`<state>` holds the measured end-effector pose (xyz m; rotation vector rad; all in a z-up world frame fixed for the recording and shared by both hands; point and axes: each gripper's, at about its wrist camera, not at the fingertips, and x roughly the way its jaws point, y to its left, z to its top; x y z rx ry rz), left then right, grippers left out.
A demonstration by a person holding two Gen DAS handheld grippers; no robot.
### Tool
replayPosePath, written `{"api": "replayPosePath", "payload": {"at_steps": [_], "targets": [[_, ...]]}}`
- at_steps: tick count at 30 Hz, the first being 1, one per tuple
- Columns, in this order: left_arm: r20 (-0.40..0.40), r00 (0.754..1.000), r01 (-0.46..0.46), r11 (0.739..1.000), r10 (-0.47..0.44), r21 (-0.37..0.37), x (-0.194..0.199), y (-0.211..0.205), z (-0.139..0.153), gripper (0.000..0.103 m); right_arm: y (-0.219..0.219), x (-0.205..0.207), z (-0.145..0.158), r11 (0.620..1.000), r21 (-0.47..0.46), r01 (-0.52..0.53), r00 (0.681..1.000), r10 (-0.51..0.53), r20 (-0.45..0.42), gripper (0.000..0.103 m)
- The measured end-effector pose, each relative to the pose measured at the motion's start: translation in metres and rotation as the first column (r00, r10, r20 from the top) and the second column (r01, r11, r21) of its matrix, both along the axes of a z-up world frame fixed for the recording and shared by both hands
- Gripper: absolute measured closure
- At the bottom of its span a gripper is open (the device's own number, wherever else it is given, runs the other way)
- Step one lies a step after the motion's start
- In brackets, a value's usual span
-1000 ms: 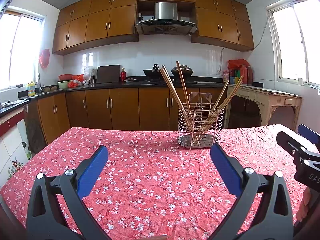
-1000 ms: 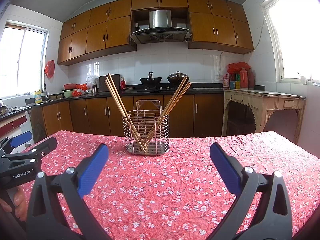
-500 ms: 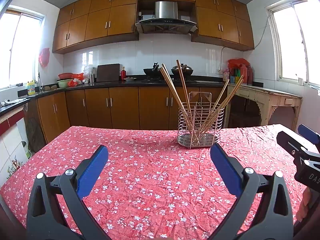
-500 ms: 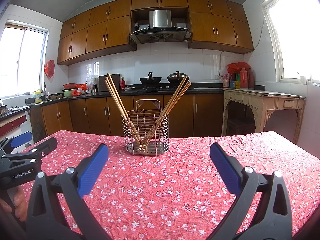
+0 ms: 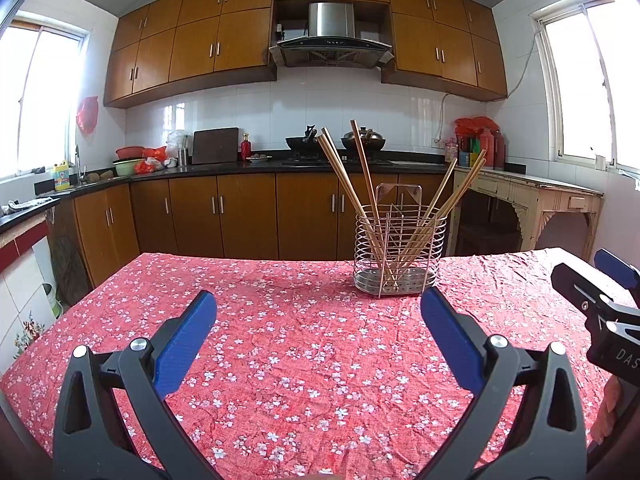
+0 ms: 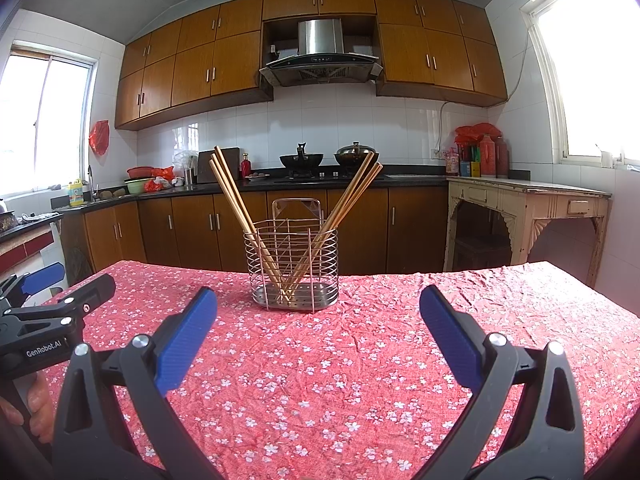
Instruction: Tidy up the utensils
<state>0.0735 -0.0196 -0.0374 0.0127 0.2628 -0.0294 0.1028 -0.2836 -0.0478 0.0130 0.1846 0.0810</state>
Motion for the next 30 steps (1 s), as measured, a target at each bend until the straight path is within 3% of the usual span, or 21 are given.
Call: {"api": "replayPosePath", "payload": {"at_steps": [30], "targets": [[0.001,1.0,-0.011,1.0,0.011,-0.011,-0.0002,0.004,-0.0005,0.002,-0.0002,0.0006,0.0002,1.0,0.001,0.001,1.0,-0.001,0.0,0.004]]}}
